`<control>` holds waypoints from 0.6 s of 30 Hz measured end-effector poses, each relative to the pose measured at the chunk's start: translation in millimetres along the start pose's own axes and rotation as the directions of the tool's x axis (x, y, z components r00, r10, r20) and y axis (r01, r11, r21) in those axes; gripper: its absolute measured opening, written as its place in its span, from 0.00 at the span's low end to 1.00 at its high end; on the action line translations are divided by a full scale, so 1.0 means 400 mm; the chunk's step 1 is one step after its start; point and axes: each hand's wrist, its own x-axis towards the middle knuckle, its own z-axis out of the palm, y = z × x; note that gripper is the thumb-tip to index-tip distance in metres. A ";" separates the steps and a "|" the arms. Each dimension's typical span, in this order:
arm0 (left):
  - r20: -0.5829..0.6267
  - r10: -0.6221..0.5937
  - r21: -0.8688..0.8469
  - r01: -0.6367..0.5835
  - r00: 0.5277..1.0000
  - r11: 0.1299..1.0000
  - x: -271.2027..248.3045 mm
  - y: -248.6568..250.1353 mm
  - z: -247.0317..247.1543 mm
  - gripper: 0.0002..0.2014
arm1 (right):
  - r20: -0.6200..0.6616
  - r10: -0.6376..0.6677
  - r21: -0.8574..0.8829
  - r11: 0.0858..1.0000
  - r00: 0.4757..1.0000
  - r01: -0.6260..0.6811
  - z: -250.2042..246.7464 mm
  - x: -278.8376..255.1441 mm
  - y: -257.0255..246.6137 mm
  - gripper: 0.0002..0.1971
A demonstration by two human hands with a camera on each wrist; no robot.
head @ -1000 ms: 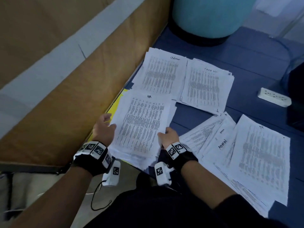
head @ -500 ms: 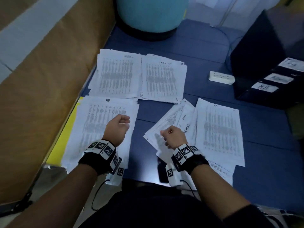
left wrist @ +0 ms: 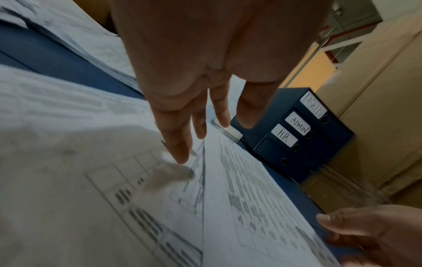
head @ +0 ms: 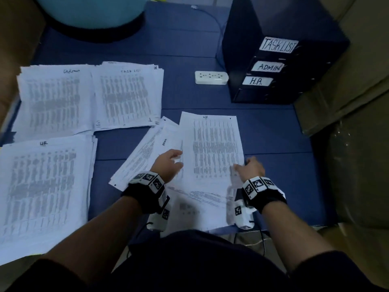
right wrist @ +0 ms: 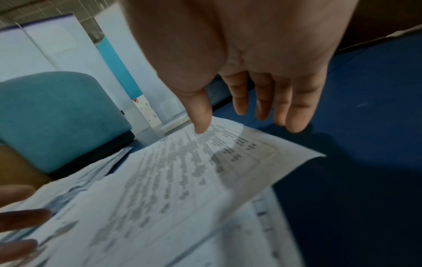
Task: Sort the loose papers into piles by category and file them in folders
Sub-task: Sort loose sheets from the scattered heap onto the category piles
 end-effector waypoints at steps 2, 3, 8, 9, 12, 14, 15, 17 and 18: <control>0.032 -0.022 0.090 0.019 0.999 0.996 0.017 0.000 0.038 0.23 | 0.024 0.018 -0.031 0.999 1.000 -0.017 0.003 0.026 0.019 0.30; 0.025 -0.034 0.132 0.031 0.999 0.991 0.023 -0.002 0.051 0.24 | 0.038 0.016 -0.040 0.999 0.999 -0.015 0.006 0.034 0.023 0.31; -0.054 -0.065 0.211 0.075 0.996 0.975 0.038 -0.012 0.073 0.27 | 0.107 -0.037 0.100 0.995 0.994 0.026 0.015 0.051 0.017 0.29; -0.057 -0.065 0.213 0.075 0.996 0.974 0.038 -0.011 0.076 0.27 | 0.116 -0.050 0.135 0.990 0.992 0.034 0.011 0.049 0.016 0.25; -0.069 -0.068 0.225 0.082 0.995 0.971 0.039 -0.010 0.084 0.29 | 0.090 -0.119 0.137 0.985 0.989 0.107 -0.005 0.053 0.019 0.10; -0.083 -0.080 0.216 0.096 0.993 0.972 0.041 -0.008 0.084 0.30 | 0.092 -0.175 0.131 0.978 0.980 0.162 -0.018 0.062 0.025 0.09; -0.085 -0.086 0.206 0.102 0.993 0.973 0.041 -0.007 0.083 0.30 | 0.103 -0.197 0.157 0.971 0.975 0.180 -0.027 0.063 0.025 0.11; -0.083 -0.113 0.184 0.127 0.990 0.975 0.038 0.005 0.079 0.30 | 0.123 -0.227 0.260 0.947 0.966 0.190 -0.051 0.060 0.025 0.11; -0.083 -0.134 0.156 0.146 0.987 0.977 0.041 0.006 0.077 0.31 | 0.125 -0.243 0.308 0.931 0.962 0.196 -0.063 0.059 0.027 0.10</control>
